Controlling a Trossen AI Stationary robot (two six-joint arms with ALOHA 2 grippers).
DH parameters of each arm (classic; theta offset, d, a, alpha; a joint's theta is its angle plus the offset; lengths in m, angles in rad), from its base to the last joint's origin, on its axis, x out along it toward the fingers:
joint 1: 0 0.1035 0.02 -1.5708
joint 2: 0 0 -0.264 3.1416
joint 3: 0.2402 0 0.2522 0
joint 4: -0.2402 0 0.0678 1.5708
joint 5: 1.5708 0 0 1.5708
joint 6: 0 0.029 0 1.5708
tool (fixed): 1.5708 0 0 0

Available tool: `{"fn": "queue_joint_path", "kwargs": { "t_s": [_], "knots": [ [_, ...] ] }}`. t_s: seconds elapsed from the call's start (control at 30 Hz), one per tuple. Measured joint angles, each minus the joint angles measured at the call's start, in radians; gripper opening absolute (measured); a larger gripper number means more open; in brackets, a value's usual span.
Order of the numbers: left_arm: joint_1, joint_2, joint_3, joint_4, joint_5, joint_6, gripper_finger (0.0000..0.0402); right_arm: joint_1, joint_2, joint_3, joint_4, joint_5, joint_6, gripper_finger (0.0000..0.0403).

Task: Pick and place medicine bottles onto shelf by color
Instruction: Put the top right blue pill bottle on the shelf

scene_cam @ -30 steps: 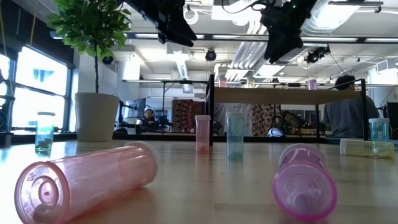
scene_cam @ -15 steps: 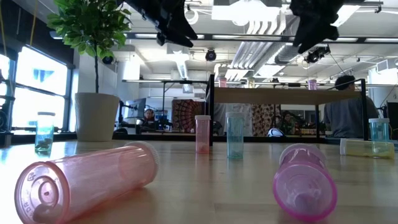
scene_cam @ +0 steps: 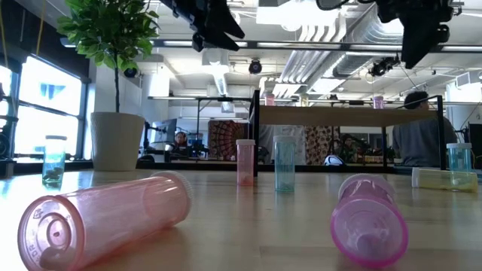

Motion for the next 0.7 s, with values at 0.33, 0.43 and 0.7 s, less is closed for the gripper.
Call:
{"fn": "queue_joint_path", "kwargs": {
  "t_s": [0.33, 0.43, 0.7],
  "knots": [
    [-0.045, 0.0, 0.0, 0.0, -0.003, -0.041, 0.0216, 0.067, 0.0, 0.0, -0.075, -0.027, -0.002, 0.0202],
    [-0.053, 0.0, 0.0, 0.0, -0.003, -0.055, 0.0216, 0.098, -0.009, -0.01, -0.078, -0.038, 0.0, 0.0204],
    [-0.067, 0.0, 0.0, 0.001, -0.003, -0.073, 0.0216, 0.156, -0.091, -0.137, 0.005, -0.076, 0.084, 0.0204]
  ]
}}
